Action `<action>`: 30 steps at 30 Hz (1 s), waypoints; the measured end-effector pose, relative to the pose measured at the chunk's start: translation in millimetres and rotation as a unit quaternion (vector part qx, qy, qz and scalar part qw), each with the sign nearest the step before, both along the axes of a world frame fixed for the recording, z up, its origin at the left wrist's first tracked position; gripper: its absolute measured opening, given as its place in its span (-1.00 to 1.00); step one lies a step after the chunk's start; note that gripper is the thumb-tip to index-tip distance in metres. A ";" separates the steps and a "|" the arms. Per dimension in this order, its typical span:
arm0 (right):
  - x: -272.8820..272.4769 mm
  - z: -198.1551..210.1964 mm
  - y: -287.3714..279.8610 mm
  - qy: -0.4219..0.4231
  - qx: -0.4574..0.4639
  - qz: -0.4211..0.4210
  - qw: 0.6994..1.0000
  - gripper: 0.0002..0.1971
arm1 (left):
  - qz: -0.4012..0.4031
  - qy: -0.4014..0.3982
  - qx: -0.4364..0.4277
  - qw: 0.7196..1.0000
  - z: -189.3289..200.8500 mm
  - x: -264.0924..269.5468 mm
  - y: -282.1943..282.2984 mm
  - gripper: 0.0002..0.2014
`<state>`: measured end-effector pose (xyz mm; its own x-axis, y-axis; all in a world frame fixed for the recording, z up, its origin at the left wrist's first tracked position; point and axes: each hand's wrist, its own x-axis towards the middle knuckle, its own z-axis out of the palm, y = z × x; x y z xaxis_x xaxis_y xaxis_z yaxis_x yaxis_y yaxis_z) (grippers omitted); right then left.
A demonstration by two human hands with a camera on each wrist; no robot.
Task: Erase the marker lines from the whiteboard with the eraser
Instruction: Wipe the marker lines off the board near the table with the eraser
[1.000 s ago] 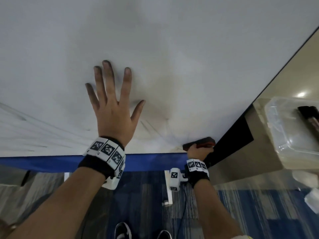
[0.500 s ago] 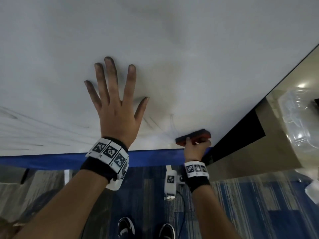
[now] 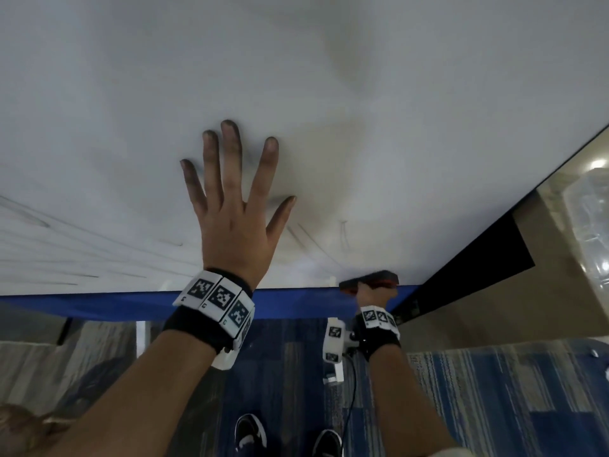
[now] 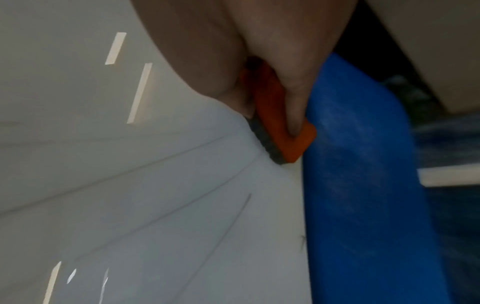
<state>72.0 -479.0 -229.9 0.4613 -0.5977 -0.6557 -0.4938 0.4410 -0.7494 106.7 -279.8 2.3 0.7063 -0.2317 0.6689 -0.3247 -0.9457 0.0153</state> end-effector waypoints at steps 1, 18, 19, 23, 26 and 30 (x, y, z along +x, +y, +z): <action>1.3 -6.6 -5.2 0.004 0.057 0.012 0.998 -0.27 | -0.002 0.003 0.001 1.000 0.0 0.5 0.4 -0.30; -10.5 143.6 70.8 -0.281 -0.411 0.137 0.856 -0.61 | 0.006 0.035 -0.004 0.999 -6.4 -9.5 -2.1 -0.27; -13.0 132.1 67.8 -0.277 -0.408 0.133 0.860 -0.60 | 0.005 0.037 0.005 0.999 -6.1 -10.2 0.0 -0.27; -14.5 71.1 55.5 -0.178 -0.254 0.054 0.949 -0.56 | -0.008 0.048 0.039 0.998 -3.2 -13.2 8.6 -0.26; -9.9 32.1 51.5 -0.057 -0.098 0.029 0.993 -0.56 | -0.024 0.061 0.055 0.996 -1.3 -15.4 15.1 -0.27; -6.8 24.9 35.8 0.014 0.079 0.055 0.995 -0.98 | -0.031 0.076 0.092 0.992 -4.1 -18.2 24.2 -0.22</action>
